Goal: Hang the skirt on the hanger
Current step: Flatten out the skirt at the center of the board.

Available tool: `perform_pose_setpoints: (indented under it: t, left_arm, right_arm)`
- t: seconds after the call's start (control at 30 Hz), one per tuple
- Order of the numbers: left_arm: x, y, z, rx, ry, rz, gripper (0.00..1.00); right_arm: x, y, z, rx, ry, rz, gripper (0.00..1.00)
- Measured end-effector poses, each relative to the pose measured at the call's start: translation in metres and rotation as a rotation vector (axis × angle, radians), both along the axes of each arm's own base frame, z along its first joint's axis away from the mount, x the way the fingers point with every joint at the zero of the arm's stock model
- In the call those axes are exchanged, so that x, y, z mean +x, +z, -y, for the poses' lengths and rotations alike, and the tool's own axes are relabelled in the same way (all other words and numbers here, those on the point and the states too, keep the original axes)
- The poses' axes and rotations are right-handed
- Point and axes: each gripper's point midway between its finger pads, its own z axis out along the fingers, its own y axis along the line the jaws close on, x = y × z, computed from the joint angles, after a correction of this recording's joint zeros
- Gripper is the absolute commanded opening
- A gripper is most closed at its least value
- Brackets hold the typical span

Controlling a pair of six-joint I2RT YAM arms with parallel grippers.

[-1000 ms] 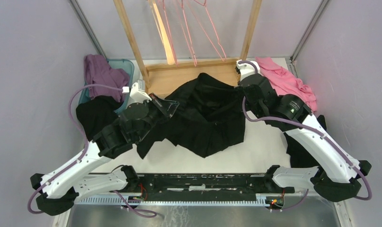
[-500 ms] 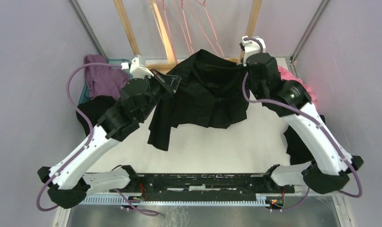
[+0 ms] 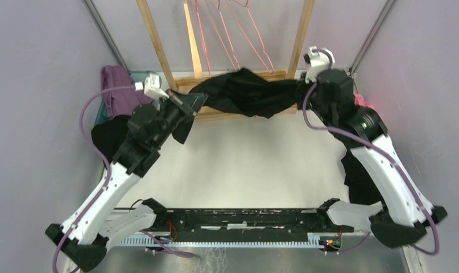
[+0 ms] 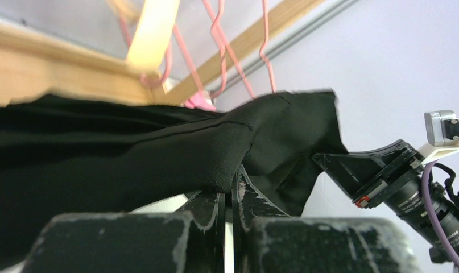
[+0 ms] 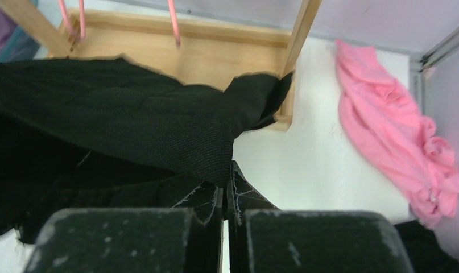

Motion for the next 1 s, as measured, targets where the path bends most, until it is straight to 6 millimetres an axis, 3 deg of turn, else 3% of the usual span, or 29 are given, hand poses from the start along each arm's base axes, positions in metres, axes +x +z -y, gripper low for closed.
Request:
perform_pose_setpoints:
  t: [0.07, 0.17, 0.23, 0.3, 0.37, 0.43, 0.53, 0.57, 0.67, 0.73, 0.77, 0.9, 1.0]
  left_arm:
    - [-0.019, -0.020, -0.006, -0.018, -0.025, -0.014, 0.03]
    - [-0.036, -0.071, -0.010, -0.025, -0.053, -0.088, 0.03]
    - [-0.048, -0.122, -0.011, -0.020, -0.074, -0.180, 0.03]
    - [-0.063, -0.186, -0.014, 0.002, -0.088, -0.323, 0.03]
    - [-0.079, -0.232, -0.018, 0.019, -0.095, -0.437, 0.03]
    - [-0.098, -0.268, -0.026, 0.024, -0.094, -0.532, 0.04]
    - [-0.116, -0.286, -0.032, 0.002, -0.102, -0.587, 0.09]
    - [-0.120, -0.287, -0.033, -0.006, -0.102, -0.596, 0.16]
    - [-0.124, -0.284, -0.036, -0.028, -0.101, -0.597, 0.44]
    - [-0.127, -0.288, -0.036, -0.027, -0.104, -0.620, 0.56]
    - [-0.130, -0.290, -0.036, -0.020, -0.107, -0.639, 0.73]
    - [-0.138, -0.289, -0.037, 0.004, -0.119, -0.692, 0.76]
    - [-0.141, -0.264, -0.038, -0.002, -0.129, -0.675, 0.75]
  right_arm:
    - [-0.025, -0.011, 0.008, 0.034, 0.027, -0.003, 0.01]
    - [-0.054, -0.059, 0.010, 0.069, 0.076, -0.078, 0.01]
    - [-0.068, -0.108, 0.007, 0.077, 0.097, -0.176, 0.01]
    - [-0.083, -0.171, 0.004, 0.069, 0.108, -0.322, 0.01]
    - [-0.102, -0.225, 0.005, 0.059, 0.103, -0.461, 0.01]
    - [-0.126, -0.265, 0.009, 0.056, 0.094, -0.586, 0.01]
    - [-0.146, -0.285, 0.008, 0.087, 0.099, -0.670, 0.03]
    - [-0.148, -0.284, 0.006, 0.102, 0.103, -0.672, 0.06]
    - [-0.150, -0.281, 0.000, 0.139, 0.111, -0.670, 0.28]
    - [-0.150, -0.281, -0.001, 0.147, 0.106, -0.677, 0.40]
    - [-0.151, -0.282, -0.002, 0.144, 0.107, -0.680, 0.42]
    - [-0.153, -0.282, -0.002, 0.143, 0.106, -0.689, 0.43]
    - [-0.154, -0.278, -0.002, 0.141, 0.109, -0.690, 0.44]
